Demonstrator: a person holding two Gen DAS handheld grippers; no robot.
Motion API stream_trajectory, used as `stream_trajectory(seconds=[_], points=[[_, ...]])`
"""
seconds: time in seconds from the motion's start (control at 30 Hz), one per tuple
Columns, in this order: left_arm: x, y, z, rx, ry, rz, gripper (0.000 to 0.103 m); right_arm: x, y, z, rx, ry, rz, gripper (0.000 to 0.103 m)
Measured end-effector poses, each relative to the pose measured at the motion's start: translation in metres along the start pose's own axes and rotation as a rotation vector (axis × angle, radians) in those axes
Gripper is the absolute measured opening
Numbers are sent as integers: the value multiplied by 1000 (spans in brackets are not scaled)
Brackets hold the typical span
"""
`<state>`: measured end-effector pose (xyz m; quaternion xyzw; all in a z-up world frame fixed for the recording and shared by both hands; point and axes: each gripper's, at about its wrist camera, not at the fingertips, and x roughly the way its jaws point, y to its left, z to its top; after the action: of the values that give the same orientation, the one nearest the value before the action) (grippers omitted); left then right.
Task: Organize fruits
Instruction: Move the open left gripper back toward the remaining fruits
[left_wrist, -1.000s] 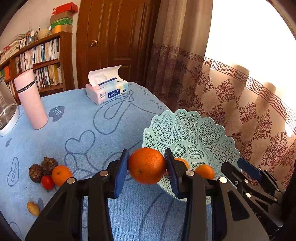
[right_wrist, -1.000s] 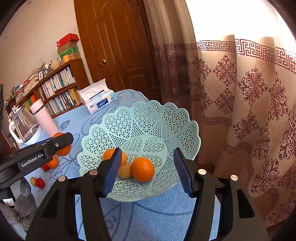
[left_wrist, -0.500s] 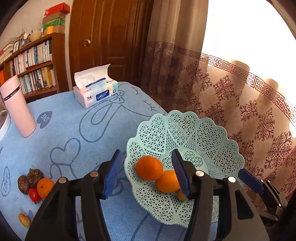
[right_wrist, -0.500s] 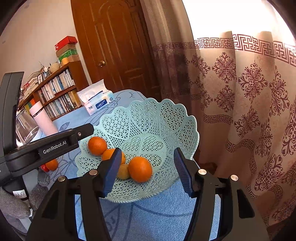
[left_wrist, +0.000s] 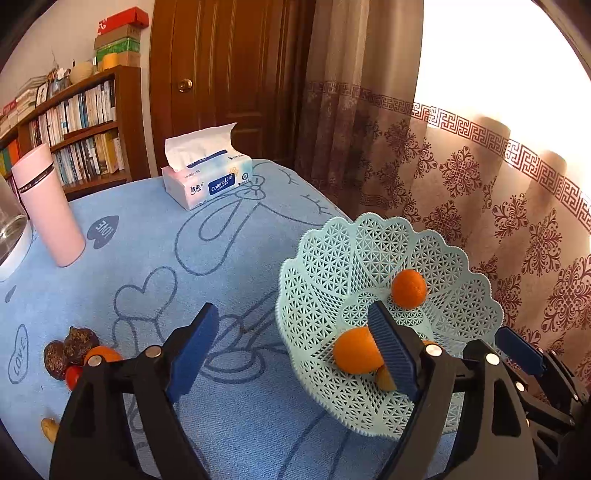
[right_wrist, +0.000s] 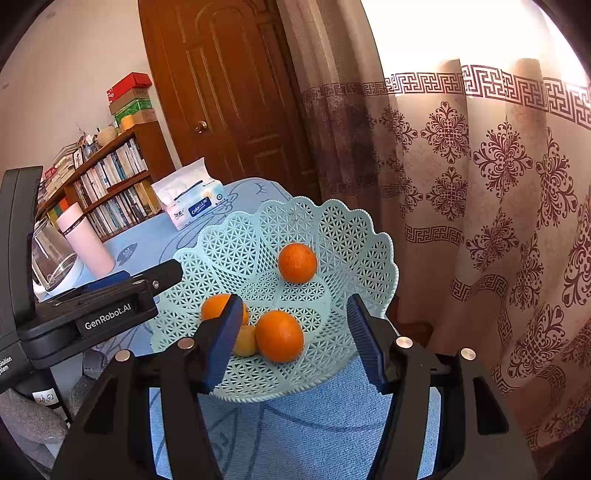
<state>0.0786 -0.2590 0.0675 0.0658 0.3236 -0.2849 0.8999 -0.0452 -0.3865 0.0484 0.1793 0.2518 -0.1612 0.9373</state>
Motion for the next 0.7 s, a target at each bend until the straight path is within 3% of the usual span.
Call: stream_trajectory(seconds=[0.23, 0.7], points=[[-5, 7, -1, -12, -12, 37, 92, -1, 0, -1, 0, -3, -7, 60], [-25, 16, -8, 6, -44, 180, 95, -4, 7, -1, -16, -4, -12, 62]])
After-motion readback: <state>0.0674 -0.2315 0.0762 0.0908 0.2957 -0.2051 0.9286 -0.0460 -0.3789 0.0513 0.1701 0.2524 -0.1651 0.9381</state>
